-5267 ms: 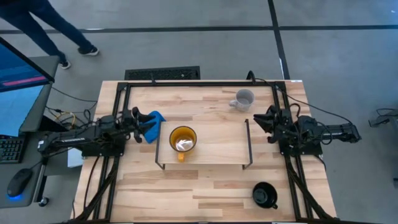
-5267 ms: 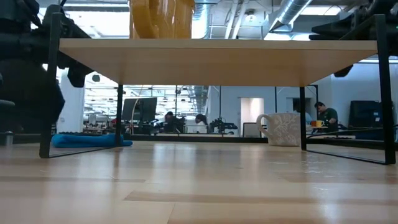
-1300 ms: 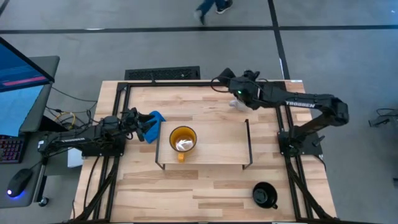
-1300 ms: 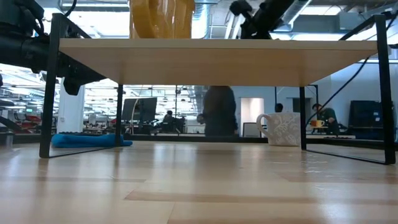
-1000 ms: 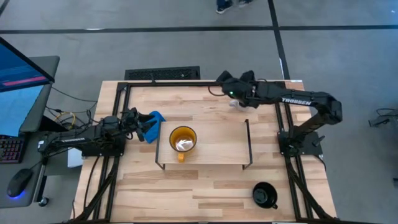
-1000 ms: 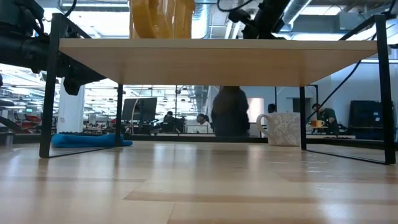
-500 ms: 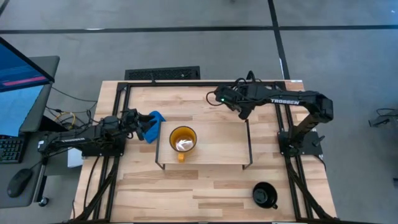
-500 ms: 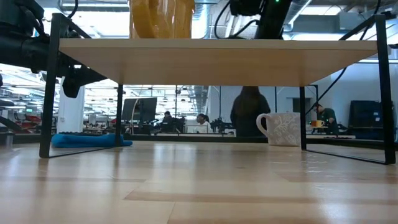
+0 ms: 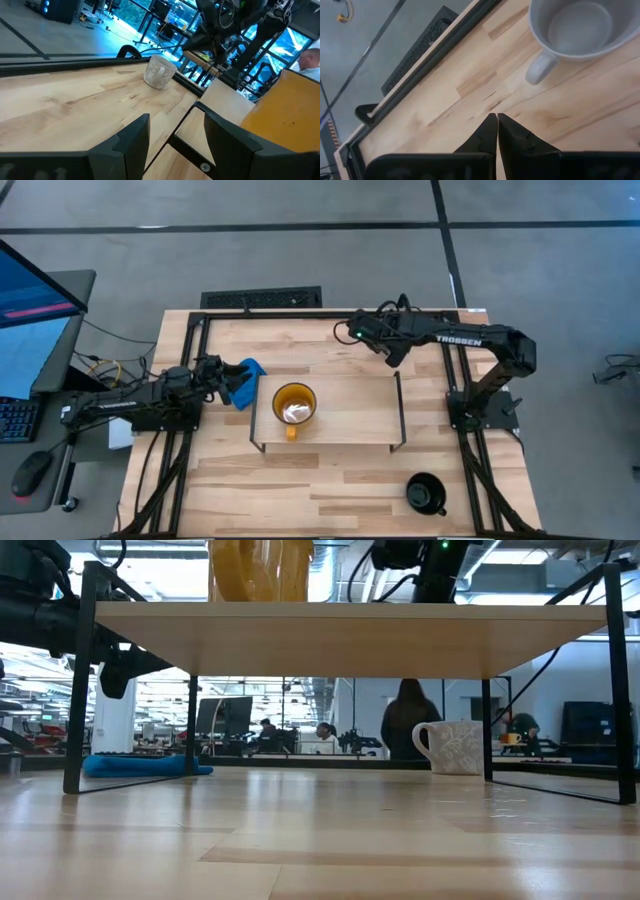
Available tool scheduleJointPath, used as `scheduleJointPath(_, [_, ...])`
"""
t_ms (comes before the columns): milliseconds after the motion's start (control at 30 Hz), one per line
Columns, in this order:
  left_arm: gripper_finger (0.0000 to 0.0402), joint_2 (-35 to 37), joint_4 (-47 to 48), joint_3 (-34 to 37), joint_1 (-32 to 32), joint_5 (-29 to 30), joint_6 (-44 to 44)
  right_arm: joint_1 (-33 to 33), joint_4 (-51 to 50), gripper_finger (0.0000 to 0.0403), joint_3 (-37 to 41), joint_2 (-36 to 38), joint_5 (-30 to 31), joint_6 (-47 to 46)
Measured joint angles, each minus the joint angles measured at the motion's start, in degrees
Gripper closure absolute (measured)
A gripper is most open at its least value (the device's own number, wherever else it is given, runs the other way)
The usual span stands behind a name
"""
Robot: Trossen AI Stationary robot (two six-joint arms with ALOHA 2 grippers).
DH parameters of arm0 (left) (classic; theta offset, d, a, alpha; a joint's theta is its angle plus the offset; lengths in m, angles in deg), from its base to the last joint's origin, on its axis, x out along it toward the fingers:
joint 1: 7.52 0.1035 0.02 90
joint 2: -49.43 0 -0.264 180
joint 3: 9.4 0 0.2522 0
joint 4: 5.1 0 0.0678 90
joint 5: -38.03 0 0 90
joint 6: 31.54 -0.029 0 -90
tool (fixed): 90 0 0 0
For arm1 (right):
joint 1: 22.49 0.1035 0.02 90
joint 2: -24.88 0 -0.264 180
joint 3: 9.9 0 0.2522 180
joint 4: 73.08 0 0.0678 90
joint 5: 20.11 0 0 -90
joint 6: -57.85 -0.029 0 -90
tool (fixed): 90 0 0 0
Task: Stack small to large cups/mugs on shelf
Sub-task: Put the gray cup on the shelf
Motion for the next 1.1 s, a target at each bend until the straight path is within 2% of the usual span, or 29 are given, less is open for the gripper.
scheduleJointPath(200, [0.0223, 0.0, 0.0, 0.0, 0.0, 0.0, 0.0, -0.7, -0.3, 0.0361, 0.0, 0.0, -1.5, 0.0])
scheduleJointPath(533, [0.0223, 0.0, 0.0, 0.0, 0.0, 0.0, 0.0, -0.7, -0.5, 0.0311, 0.0, 0.0, -2.4, 0.1])
scheduleJointPath(733, [0.0223, 0.0, 0.0, 0.0, 0.0, 0.0, 0.0, -0.7, 4.5, 0.0291, 0.0, 0.0, -2.4, 0.6])
scheduleJointPath(833, [0.0223, 0.0, 0.0, 0.0, 0.0, 0.0, 0.0, -0.8, 6.5, 0.0290, 0.0, 0.0, -0.1, 3.0])
scheduleJointPath(1000, [0.0223, 0.0, 0.0, 0.0, 0.0, 0.0, 0.0, -1.7, 6.6, 0.0290, 0.2, -0.6, 0.5, -2.1])
scheduleJointPath(1100, [0.0223, 0.0, 0.0, 0.0, 0.0, 0.0, 0.0, -2.4, 4.9, 0.0290, 0.3, -2.2, -2.0, -4.9])
